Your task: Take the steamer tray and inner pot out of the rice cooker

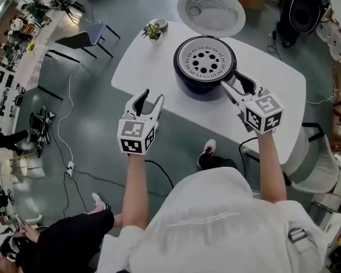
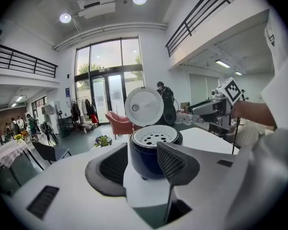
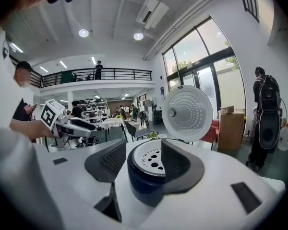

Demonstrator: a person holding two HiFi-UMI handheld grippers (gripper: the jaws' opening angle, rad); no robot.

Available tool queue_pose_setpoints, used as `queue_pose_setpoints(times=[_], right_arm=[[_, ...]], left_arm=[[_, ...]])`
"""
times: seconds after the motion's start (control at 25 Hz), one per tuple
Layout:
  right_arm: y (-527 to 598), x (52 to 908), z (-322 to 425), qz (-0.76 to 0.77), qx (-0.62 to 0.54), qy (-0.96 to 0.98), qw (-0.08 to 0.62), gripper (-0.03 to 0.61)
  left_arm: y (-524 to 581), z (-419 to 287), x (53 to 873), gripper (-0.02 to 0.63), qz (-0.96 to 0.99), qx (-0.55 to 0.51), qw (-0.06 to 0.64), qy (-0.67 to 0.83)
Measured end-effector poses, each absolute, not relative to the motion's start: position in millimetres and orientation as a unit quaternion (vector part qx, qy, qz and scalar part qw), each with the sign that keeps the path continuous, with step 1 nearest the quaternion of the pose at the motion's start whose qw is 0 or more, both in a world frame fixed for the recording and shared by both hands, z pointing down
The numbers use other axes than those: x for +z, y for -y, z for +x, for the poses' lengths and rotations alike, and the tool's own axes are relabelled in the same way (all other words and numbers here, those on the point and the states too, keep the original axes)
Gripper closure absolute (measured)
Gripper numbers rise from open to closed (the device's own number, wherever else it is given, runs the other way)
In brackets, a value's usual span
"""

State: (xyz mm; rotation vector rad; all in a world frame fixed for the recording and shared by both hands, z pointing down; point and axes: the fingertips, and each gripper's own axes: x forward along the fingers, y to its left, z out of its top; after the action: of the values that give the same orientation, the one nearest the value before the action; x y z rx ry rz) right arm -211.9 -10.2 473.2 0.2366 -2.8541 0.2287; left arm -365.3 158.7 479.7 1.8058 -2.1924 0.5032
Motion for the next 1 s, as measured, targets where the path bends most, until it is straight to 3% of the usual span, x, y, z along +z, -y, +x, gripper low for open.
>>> queue_pose_setpoints(times=[1.0], right_arm=[[115.7, 526.7, -253.3, 0.228, 0.167, 0.949, 0.141, 0.348]], left_arm=[[49.3, -429.4, 534.5, 0.420, 0.767, 0.257, 0.148, 0.569]])
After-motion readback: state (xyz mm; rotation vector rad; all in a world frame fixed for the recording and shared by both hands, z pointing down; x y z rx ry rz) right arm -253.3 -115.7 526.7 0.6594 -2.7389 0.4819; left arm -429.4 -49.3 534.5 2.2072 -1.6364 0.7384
